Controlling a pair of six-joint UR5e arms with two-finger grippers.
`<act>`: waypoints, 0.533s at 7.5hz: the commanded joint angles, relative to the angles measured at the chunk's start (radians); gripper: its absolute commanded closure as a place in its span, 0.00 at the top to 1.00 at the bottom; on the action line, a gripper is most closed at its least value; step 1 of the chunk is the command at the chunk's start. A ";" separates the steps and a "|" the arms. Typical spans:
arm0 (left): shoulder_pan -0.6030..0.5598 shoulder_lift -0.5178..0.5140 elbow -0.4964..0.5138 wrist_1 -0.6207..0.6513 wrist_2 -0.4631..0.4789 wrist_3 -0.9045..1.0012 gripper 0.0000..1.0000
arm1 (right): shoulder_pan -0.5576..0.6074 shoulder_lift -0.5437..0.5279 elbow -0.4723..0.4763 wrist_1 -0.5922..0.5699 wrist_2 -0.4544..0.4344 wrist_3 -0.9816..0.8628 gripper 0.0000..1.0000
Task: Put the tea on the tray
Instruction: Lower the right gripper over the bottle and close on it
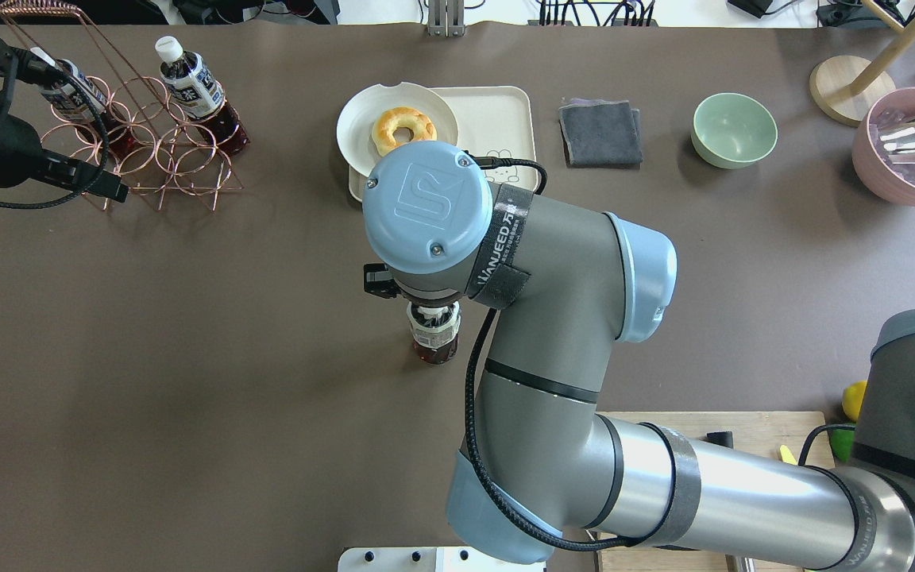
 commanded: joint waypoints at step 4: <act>-0.008 0.014 -0.036 0.001 -0.029 -0.008 0.97 | 0.107 0.015 0.005 -0.003 0.050 -0.069 0.00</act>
